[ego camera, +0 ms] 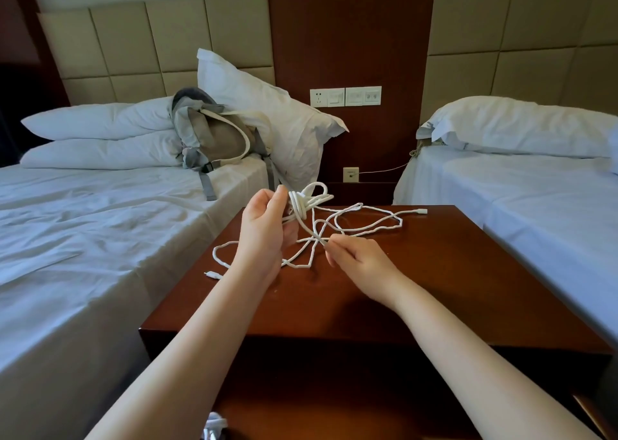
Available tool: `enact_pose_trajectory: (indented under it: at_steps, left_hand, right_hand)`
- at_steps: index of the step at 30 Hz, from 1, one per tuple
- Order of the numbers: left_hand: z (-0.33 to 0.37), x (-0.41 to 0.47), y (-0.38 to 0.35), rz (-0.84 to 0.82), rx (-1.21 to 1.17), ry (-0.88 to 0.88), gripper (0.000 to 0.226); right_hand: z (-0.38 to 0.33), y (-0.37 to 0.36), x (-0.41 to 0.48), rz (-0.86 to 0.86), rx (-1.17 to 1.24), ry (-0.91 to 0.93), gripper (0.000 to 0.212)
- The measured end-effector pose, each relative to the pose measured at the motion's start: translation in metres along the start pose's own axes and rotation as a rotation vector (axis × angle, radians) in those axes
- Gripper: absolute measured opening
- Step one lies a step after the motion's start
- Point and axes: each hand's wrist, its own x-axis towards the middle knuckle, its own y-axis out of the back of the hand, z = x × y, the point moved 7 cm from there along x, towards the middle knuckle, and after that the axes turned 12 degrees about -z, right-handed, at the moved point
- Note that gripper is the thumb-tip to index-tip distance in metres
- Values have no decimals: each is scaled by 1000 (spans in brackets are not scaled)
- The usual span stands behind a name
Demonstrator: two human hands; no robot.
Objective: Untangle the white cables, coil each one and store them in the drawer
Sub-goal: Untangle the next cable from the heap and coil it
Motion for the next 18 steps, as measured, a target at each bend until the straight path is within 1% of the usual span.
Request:
enact_pose_trajectory:
  at_steps: [3, 5, 7, 8, 10, 12, 15, 18]
  left_hand:
    - [8, 0, -16, -172, -69, -17, 27]
    - [8, -1, -25, -276, -82, 26, 28]
    - [3, -5, -33, -365, -42, 86, 27]
    - [-1, -7, -35, -400, 1, 106, 27]
    - [-7, -11, -40, -452, 125, 132, 28]
    - [-13, -12, -41, -467, 280, 163, 29]
    - [-18, -11, -37, -431, 482, 206, 31]
    - [-16, -10, -33, -356, 632, 192, 30]
  right_hand:
    - [7, 10, -1, 29, 153, -23, 43]
    - [15, 17, -3, 60, 228, -55, 43]
    - [22, 24, -4, 110, 304, -74, 47]
    - [25, 28, -4, 142, 344, -73, 45]
    - [26, 37, -7, 195, 379, -41, 32]
    - [23, 46, -9, 247, 338, -13, 28]
    - [13, 52, -12, 304, 268, 19, 26]
    - [-1, 51, -10, 327, 231, 45, 26]
